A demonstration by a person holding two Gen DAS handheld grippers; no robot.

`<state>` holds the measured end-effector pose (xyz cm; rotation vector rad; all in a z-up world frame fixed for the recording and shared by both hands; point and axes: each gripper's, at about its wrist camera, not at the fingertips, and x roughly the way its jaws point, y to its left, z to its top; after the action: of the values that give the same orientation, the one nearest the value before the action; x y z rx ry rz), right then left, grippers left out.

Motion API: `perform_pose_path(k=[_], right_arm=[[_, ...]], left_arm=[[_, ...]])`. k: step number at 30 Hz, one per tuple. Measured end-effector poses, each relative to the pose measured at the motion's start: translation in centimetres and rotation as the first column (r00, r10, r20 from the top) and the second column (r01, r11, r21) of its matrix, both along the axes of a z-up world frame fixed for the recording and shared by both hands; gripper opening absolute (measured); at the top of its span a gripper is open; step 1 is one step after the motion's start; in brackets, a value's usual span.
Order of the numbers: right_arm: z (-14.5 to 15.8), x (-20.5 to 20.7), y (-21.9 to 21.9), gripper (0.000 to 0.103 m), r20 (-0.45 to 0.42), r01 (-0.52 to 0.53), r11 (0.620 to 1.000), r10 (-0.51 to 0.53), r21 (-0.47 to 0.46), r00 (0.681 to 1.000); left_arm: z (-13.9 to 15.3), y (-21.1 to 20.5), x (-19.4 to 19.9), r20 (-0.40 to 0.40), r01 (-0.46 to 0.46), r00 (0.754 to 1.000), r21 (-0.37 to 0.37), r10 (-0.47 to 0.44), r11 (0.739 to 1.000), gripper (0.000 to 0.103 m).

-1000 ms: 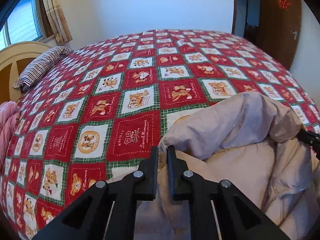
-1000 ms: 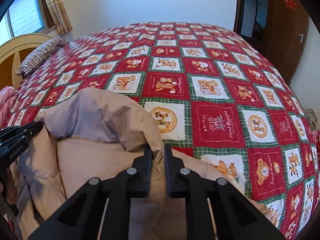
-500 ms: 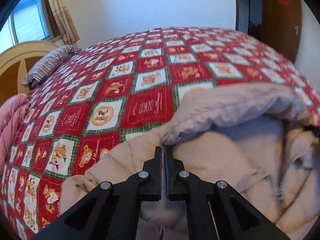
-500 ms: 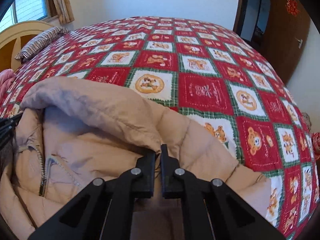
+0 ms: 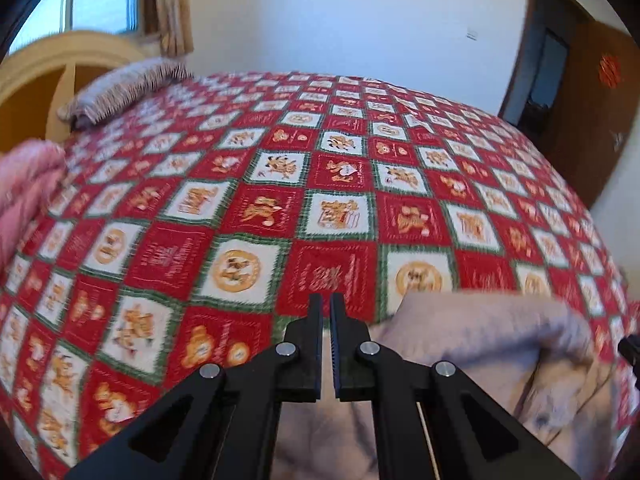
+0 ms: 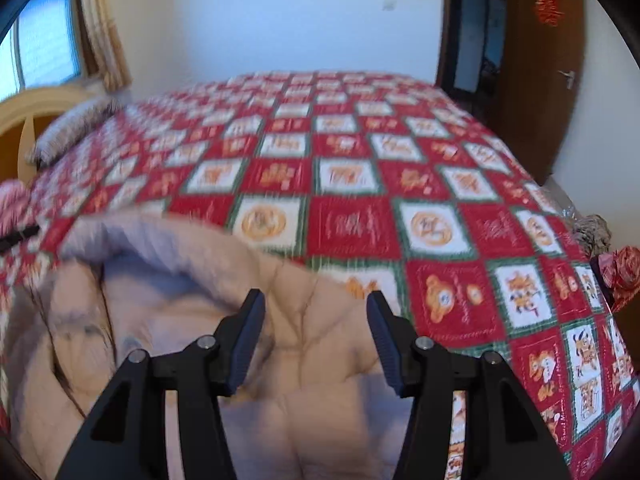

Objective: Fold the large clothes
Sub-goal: 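Lift the hem with both tools and fold it toward the collar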

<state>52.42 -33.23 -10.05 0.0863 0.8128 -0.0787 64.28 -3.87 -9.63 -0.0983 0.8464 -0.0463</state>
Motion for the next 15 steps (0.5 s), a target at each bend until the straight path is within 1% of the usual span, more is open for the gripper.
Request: perform_pose_path(k=[1,3,4,5,6,7,8,9,11,12,13,15], right_arm=[[0.6,0.3,0.1,0.056,0.019,0.006,1.0,-0.007,0.022,1.0],[1.4,1.8,0.6,0.056,0.05,0.012,0.999,-0.014,0.044,0.999],[1.5,2.4,0.9,0.056,0.056,0.012,0.999,-0.015,0.047,0.998],[1.7,3.5,1.3,0.056,0.069,0.016,0.998,-0.02,0.058,0.997],[1.7,4.6,1.7,0.059,0.074,0.022,0.997,-0.027,0.08,0.997],[1.6,5.7,2.2,0.066,0.064,0.022,0.995,-0.028,0.1,0.998],[1.3,6.7,2.8,0.068,0.05,0.014,0.994,-0.02,0.111,0.999],[1.0,7.2,3.1,0.068,0.044,0.005,0.994,-0.01,0.111,0.999],[0.1,8.4,4.6,0.068,0.025,-0.023,0.997,0.021,0.075,0.999],[-0.4,8.5,5.1,0.068,0.012,-0.038,0.997,0.037,0.065,0.999],[-1.2,8.7,5.8,0.068,-0.013,-0.066,0.996,0.067,0.067,0.998],[-2.5,8.4,6.3,0.067,-0.054,-0.097,0.994,0.101,0.058,0.993]], left_arm=[[0.1,-0.4,0.7,-0.002,-0.004,1.0,0.002,0.004,1.0,0.003],[0.3,-1.6,2.1,0.0,-0.013,1.0,0.036,0.013,0.999,0.004],[0.2,-2.3,2.7,-0.003,-0.001,1.0,0.037,0.002,0.999,0.004],[0.0,-3.2,3.1,-0.002,0.028,1.0,0.037,-0.028,0.999,0.004],[-0.3,-3.8,3.4,-0.003,0.041,0.999,0.055,-0.041,0.998,0.004],[-0.8,-4.7,3.5,-0.011,0.055,0.998,0.085,-0.054,0.995,0.004],[-1.3,-5.3,3.4,-0.021,0.076,0.997,0.097,-0.074,0.992,0.004],[-2.2,-6.0,3.2,-0.037,0.102,0.994,0.107,-0.099,0.989,0.004],[-3.8,-6.8,2.7,-0.068,0.139,0.989,0.136,-0.13,0.981,0.004],[-5.0,-7.3,2.1,-0.092,0.163,0.985,0.173,-0.149,0.971,0.004],[-5.8,-7.5,1.7,-0.096,0.175,0.983,0.196,-0.158,0.965,0.004],[-7.1,-7.8,0.6,-0.078,0.189,0.982,0.251,-0.175,0.949,0.004]])
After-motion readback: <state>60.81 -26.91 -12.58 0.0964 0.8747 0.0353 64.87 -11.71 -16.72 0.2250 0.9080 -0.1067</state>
